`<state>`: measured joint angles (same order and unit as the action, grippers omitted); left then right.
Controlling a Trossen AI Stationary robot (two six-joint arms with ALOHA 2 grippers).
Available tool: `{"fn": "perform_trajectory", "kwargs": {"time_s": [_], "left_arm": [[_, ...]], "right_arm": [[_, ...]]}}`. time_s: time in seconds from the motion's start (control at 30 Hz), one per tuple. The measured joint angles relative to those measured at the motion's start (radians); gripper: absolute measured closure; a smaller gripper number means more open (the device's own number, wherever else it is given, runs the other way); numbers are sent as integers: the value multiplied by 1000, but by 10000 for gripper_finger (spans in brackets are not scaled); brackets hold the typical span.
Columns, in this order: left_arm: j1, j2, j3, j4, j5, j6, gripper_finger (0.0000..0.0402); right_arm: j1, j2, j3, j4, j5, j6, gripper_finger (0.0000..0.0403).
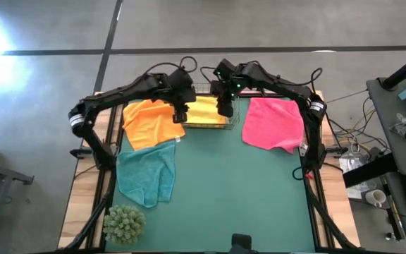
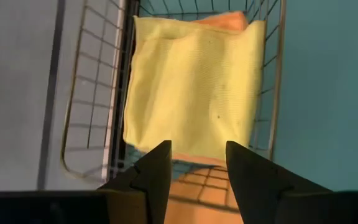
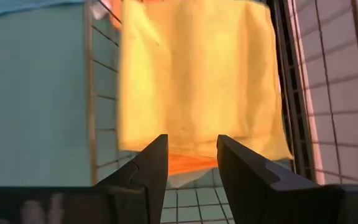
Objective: Fold microfiber towels
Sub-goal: Fold the green microfiber cloth
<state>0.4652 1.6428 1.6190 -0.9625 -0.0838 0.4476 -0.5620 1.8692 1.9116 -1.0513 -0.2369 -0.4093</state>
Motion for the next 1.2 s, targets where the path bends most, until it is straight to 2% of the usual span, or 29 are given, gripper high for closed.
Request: {"fn": "perform_trajectory", "kwargs": {"time_s": [0.13, 0.43, 0.5, 0.63, 0.7, 0.9, 1.2], "left_arm": [[0, -49, -36, 1, 0, -58, 265], [-14, -125, -171, 8, 0, -181, 265], [-26, -150, -208, 4, 1, -208, 265], [-67, -212, -296, 0, 1, -265, 265], [-92, -247, -335, 5, 2, -290, 265], [-171, -345, -428, 9, 2, -411, 265], [-329, -471, -508, -49, 1, -545, 265]], "right_arm": [[-17, -9, 0, -12, 1, 17, 280], [-31, -99, 0, -196, -5, 52, 300], [-27, -120, -10, -221, -42, 75, 304], [-7, -151, -51, -225, -190, 86, 312], [12, -162, -82, -208, -221, 102, 315], [137, -167, -171, -129, -224, 155, 324], [367, -167, -302, 245, -226, 241, 338]]}}
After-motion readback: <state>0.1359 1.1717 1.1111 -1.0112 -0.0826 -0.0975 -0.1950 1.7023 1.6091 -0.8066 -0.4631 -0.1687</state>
